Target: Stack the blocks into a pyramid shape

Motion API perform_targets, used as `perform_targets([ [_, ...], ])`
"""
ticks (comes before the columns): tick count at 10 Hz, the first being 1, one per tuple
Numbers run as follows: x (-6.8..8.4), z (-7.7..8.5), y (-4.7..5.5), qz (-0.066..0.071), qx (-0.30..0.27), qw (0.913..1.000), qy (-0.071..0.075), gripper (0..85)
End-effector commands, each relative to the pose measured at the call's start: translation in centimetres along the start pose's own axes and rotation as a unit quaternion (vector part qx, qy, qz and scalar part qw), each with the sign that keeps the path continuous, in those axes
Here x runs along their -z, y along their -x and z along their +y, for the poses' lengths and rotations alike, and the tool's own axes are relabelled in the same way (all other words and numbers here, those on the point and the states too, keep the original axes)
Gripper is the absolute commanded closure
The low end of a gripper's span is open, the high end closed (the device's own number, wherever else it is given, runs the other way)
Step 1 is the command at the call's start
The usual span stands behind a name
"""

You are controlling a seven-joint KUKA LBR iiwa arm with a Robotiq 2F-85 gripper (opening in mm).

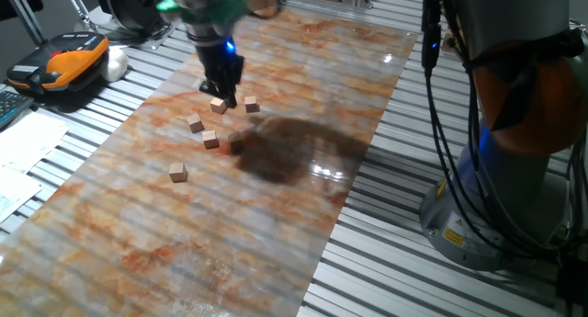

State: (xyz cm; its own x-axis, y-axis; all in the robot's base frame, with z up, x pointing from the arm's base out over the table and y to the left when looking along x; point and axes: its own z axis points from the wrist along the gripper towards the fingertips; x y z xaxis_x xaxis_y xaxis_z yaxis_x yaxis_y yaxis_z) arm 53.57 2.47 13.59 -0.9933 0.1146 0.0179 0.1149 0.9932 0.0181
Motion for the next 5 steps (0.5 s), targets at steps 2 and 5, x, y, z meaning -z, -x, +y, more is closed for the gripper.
perform_targets([
  [2, -0.4, 0.1, 0.3, 0.000, -0.030, 0.9995, 0.001, 85.0],
  [5, -1.4, 0.2, 0.9, 0.000, -0.032, 0.9995, -0.007, 85.0],
])
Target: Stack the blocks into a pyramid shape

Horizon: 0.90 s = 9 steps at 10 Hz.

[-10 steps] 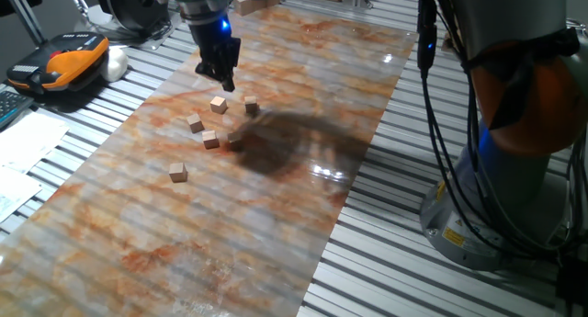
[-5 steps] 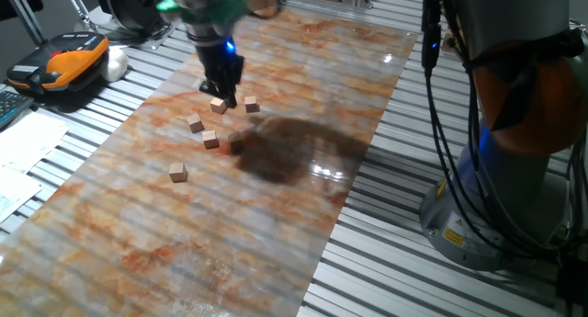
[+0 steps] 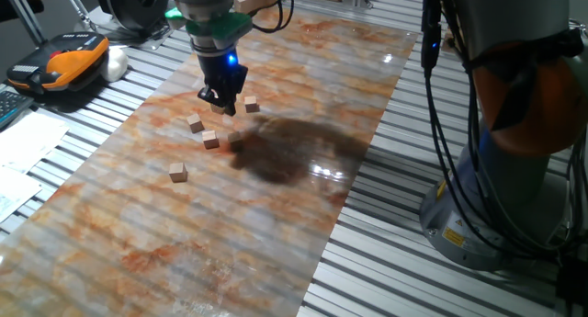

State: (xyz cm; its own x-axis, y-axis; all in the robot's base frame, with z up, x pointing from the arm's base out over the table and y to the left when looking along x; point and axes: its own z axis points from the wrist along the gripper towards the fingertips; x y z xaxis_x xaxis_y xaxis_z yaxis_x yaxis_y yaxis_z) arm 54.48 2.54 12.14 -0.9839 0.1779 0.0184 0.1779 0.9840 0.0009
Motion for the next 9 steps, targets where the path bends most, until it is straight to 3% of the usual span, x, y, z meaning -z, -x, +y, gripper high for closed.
perform_targets([
  [1, -0.19, 0.02, 0.11, 0.001, -0.001, 1.0000, -0.001, 85.0],
  [7, -0.74, 0.28, 0.22, -0.002, -0.028, 0.9995, -0.011, 85.0],
  [8, -0.81, 0.41, 0.18, -0.005, -0.041, 0.9991, -0.014, 68.0],
  [9, -0.89, 0.53, 0.12, -0.008, -0.047, 0.9986, -0.021, 68.0],
])
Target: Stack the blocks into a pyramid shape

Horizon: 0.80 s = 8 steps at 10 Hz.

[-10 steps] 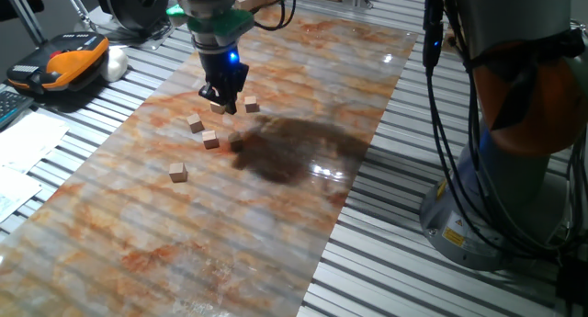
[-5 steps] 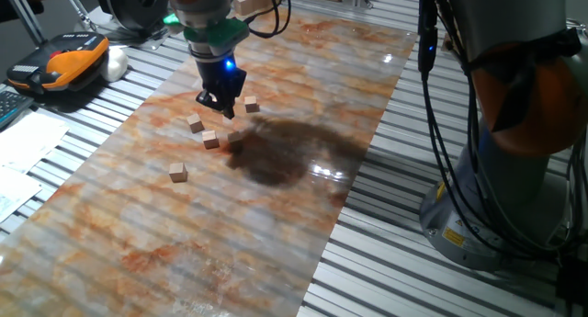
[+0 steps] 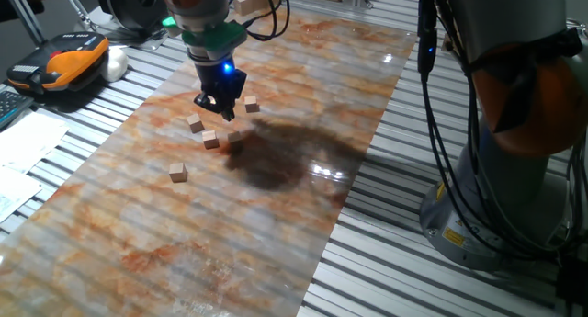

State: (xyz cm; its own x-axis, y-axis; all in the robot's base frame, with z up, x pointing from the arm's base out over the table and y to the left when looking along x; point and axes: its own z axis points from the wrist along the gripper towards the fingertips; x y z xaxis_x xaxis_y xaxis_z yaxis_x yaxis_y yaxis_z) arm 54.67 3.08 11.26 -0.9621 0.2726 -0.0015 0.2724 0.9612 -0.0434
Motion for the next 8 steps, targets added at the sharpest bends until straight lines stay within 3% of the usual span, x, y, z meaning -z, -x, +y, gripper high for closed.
perform_targets([
  [1, 0.0, 0.0, 0.0, -0.001, -0.004, 1.0000, -0.003, 68.0],
  [4, -0.4, 0.1, 0.1, -0.002, -0.011, 0.9999, -0.002, 68.0],
  [5, -0.7, 0.1, 0.1, -0.003, -0.017, 0.9999, -0.001, 51.0],
  [8, -1.4, 0.3, 0.1, -0.006, -0.031, 0.9995, 0.000, 51.0],
])
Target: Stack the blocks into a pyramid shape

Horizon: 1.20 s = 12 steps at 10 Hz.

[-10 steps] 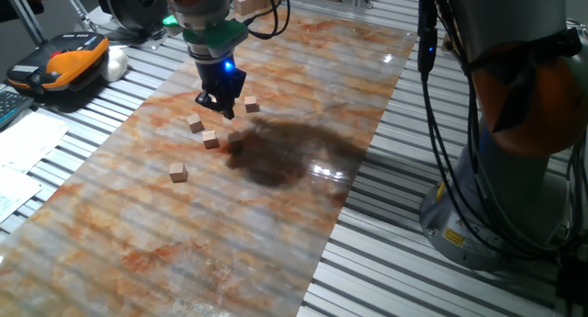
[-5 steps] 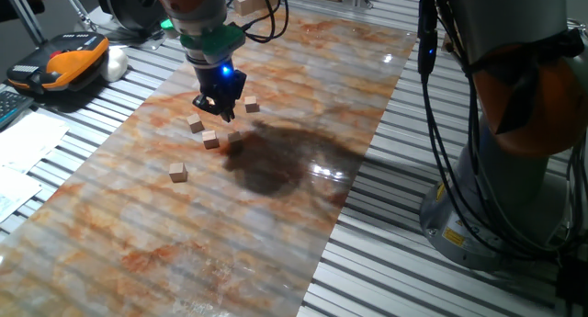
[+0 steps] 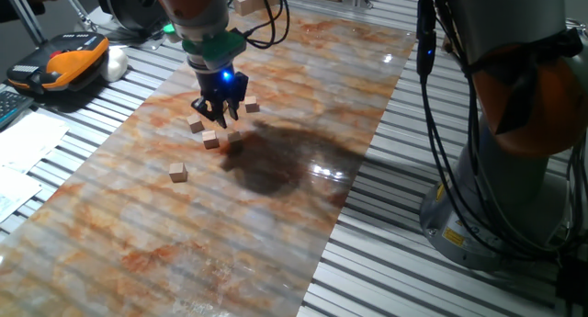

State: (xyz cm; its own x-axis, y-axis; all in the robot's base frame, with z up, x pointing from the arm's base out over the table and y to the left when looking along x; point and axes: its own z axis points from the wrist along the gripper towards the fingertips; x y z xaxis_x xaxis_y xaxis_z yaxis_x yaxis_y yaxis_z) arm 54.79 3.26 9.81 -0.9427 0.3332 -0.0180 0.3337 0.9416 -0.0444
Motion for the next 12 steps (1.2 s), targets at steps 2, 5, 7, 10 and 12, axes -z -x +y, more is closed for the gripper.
perform_targets([
  [2, -0.6, 0.1, 0.1, -0.006, -0.007, 1.0000, -0.001, 51.0],
  [5, -1.3, 0.1, 0.3, -0.010, -0.047, 0.9988, 0.000, 51.0],
  [7, -1.4, 0.2, 0.3, -0.007, -0.077, 0.9970, 0.007, 34.0],
  [10, -1.7, 0.1, 0.3, -0.013, -0.080, 0.9967, 0.005, 34.0],
  [12, -2.8, -0.2, 0.4, -0.017, -0.077, 0.9968, 0.007, 34.0],
])
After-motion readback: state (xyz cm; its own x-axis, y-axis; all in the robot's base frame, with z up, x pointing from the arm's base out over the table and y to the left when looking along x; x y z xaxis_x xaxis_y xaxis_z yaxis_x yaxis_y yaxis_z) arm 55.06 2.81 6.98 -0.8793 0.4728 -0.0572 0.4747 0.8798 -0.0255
